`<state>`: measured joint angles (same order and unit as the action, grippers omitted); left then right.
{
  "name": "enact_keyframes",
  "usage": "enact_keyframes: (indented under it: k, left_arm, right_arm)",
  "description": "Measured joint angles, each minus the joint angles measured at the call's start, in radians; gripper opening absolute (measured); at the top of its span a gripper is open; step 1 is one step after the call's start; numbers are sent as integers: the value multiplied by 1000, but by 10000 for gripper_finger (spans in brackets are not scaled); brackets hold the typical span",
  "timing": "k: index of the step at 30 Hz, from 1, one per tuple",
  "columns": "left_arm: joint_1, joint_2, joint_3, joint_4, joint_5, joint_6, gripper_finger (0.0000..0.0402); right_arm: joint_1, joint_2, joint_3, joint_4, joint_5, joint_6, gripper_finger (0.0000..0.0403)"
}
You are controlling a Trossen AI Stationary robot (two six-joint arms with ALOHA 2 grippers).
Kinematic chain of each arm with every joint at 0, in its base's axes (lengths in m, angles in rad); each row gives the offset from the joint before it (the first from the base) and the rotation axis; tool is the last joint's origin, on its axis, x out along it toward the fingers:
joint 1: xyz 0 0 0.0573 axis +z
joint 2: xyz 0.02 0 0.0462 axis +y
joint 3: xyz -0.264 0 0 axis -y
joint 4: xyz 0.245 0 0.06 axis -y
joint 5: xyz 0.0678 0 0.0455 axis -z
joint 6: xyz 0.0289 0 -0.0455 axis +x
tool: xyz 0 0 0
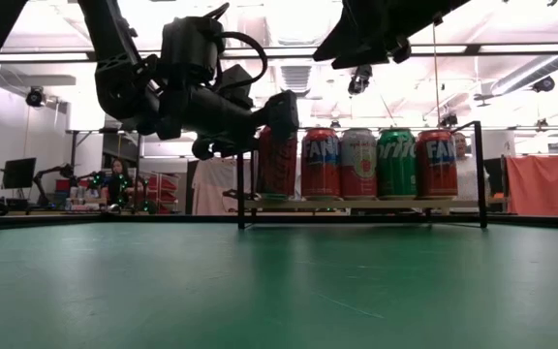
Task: Place canned beverage on shelf
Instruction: Put the red-black soda can on the shelf aligned with the other red-black soda can
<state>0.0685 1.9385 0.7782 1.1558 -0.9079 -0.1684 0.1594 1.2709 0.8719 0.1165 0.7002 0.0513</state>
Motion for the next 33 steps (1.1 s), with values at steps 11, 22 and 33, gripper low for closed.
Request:
enact_keyframes:
  k: [11, 22, 33]
  left_arm:
    - [0, 0, 7, -10, -6, 2, 315]
    - [0, 0, 7, -12, 1, -5, 315]
    - [0, 0, 7, -12, 1, -2, 315]
  right_arm:
    - [-224, 5, 44, -27, -356, 29, 46]
    - [-390, 189, 252, -157, -569, -70, 9]
    - [-422, 348, 412, -298, -535, -92, 9]
